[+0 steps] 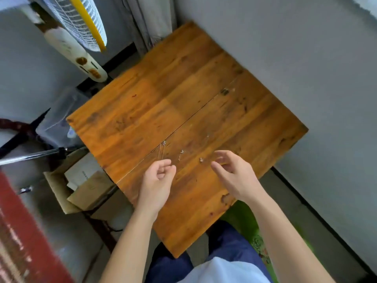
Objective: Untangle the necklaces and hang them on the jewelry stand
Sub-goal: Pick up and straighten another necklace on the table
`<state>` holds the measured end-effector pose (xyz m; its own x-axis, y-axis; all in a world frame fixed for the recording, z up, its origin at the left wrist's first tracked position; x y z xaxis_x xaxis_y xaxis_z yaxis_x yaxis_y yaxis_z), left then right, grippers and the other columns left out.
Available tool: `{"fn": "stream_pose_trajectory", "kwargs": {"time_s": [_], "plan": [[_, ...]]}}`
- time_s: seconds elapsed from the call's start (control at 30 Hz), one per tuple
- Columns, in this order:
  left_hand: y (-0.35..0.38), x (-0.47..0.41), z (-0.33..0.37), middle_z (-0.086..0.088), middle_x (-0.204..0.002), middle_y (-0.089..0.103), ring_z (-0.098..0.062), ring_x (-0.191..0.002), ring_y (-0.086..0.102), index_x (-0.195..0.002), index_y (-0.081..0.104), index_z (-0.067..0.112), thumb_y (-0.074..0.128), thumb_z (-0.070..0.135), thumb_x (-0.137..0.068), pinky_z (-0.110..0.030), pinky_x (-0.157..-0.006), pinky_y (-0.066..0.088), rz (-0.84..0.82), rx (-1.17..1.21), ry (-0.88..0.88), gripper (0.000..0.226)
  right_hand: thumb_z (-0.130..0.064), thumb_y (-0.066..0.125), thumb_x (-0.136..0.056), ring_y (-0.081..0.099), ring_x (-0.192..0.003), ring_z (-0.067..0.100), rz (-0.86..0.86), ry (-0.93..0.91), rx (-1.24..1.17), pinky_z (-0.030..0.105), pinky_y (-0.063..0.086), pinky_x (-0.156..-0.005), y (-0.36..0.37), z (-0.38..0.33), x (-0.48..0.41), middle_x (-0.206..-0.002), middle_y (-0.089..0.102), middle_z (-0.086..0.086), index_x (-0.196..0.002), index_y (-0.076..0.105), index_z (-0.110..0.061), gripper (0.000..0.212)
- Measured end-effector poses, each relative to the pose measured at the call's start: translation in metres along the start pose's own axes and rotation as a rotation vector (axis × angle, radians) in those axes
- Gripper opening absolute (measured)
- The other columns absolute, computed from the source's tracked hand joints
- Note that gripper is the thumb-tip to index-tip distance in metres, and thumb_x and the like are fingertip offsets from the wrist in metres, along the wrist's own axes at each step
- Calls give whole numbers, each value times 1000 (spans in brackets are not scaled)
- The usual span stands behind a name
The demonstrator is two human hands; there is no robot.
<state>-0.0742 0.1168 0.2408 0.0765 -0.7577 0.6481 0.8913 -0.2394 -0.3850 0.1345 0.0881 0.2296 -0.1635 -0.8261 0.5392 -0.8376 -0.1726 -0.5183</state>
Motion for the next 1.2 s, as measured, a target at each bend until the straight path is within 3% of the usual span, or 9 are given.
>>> {"fn": "stream_pose_trajectory", "kwargs": {"time_s": [0.13,0.23,0.4,0.53,0.67,0.77,0.87,1.0,1.2], "plan": [[24,-59,-21,15,-114,61,2,-100,57,-131,57,28,58,29,-97,-31,-94,51,41,-154,57,34,-36,55,-101,62,-107,8,19,17,72,22,52,-88,27,27,-41,-125,62,-7,-137,54,-26,37],[45,-95,-46,8,-121,59,-9,-107,56,-132,58,24,59,27,-96,-39,-100,47,29,-295,121,37,-32,57,-100,63,-106,9,57,8,134,30,55,-89,58,56,-60,-124,61,-6,-135,56,-23,36],[63,-130,-80,1,-122,60,-20,-113,56,-134,59,18,60,31,-96,-42,-97,49,82,-442,231,41,-32,58,-99,62,-104,15,124,2,248,34,57,-84,99,92,-74,-123,58,-4,-133,57,-24,36],[73,-149,-89,1,-108,62,-20,-103,55,-126,67,18,64,35,-93,-31,-83,46,168,-547,322,37,-31,61,-98,60,-103,16,252,-18,256,32,57,-80,114,103,-78,-117,59,0,-131,62,-21,34],[82,-161,-97,0,-90,62,-22,-84,55,-110,75,15,73,26,-87,-33,-67,49,285,-553,462,25,-28,66,-97,60,-96,16,384,-104,292,31,57,-73,121,110,-81,-109,61,2,-120,72,-16,26],[82,-164,-103,-2,-88,64,-22,-82,56,-103,78,14,73,22,-87,-29,-67,46,321,-529,546,18,-31,67,-98,59,-93,17,430,-138,315,28,54,-69,126,113,-86,-108,61,4,-117,74,-18,24],[83,-162,-104,-3,-93,64,-21,-87,57,-102,77,13,67,21,-92,-25,-72,44,310,-532,524,16,-31,66,-98,58,-89,20,476,-171,323,31,51,-68,131,115,-88,-105,62,5,-111,76,-19,21],[84,-150,-111,-5,-98,60,-24,-86,58,-100,73,12,63,18,-94,-34,-67,50,285,-542,483,13,-29,66,-98,54,-87,21,496,-209,302,31,48,-65,135,119,-85,-104,62,5,-110,77,-18,19],[82,-130,-129,-8,-104,54,-24,-93,56,-100,68,8,59,14,-96,-22,-77,37,228,-587,444,12,-27,69,-97,55,-87,19,438,-243,276,29,47,-62,140,130,-70,-99,60,4,-109,76,-16,18]]}}
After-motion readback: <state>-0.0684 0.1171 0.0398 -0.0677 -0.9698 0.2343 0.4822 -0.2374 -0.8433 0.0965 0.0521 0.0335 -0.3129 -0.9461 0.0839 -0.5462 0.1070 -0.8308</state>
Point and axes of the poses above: each hand's wrist, its own x-axis away from the middle knuckle, its own y-axis out of the palm, z = x × y, the point moved 1 cm from there along -x, towards the middle knuckle
